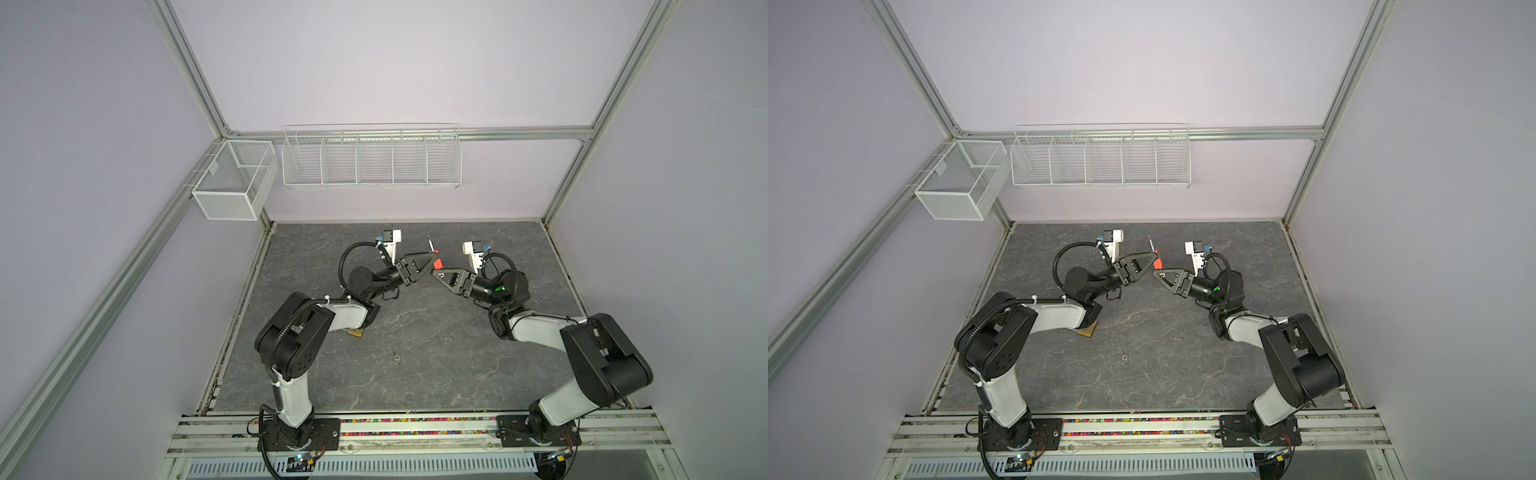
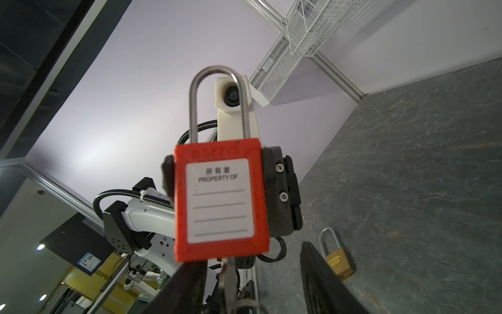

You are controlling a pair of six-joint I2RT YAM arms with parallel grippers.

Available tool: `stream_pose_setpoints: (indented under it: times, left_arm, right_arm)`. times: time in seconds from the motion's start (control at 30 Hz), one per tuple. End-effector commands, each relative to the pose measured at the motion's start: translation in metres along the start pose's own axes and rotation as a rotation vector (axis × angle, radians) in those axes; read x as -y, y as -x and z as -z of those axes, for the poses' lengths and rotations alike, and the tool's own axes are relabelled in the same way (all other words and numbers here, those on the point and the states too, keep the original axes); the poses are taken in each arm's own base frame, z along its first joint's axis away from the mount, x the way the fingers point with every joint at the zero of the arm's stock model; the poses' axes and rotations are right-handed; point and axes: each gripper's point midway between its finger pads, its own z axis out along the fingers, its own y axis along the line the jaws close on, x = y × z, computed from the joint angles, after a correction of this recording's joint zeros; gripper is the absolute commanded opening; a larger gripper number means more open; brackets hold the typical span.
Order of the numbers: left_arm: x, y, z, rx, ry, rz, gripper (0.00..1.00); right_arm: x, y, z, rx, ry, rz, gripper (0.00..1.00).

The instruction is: Unlock with the key

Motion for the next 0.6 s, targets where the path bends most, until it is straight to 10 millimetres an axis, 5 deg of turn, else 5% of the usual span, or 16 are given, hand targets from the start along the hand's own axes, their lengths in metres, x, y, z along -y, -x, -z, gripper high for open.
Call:
stream_pose_setpoints:
  times: [0.0,0.2,0.37,0.43,0.57]
  left_arm:
    - [-0.021,-0.03,0.017,-0.136,0.072,0.077,0.0]
    - [-0.051,-0.028,0.032,-0.159,0.301,0.026,0.0]
    - [-0.085,-0.036,0.066,-0.261,0.674,-0.016,0.0]
    - [-0.092,-0.045,0.084,-0.328,0.818,-0.05,0.0]
    - [-0.091,-0.067,0.103,-0.477,0.998,-0.166,0.0]
  right_arm:
    - [-0.023,0.032,0.007,0.144,0.034,0.075,0.61]
    - [-0.006,-0.001,0.025,0.084,-0.057,0.054,0.64]
    - [0.019,-0.031,0.043,-0.099,-0.419,0.17,0.67]
    - [0.021,-0.03,0.056,-0.185,-0.644,0.331,0.69]
    - [0.017,-0.017,0.056,-0.249,-0.718,0.398,0.64]
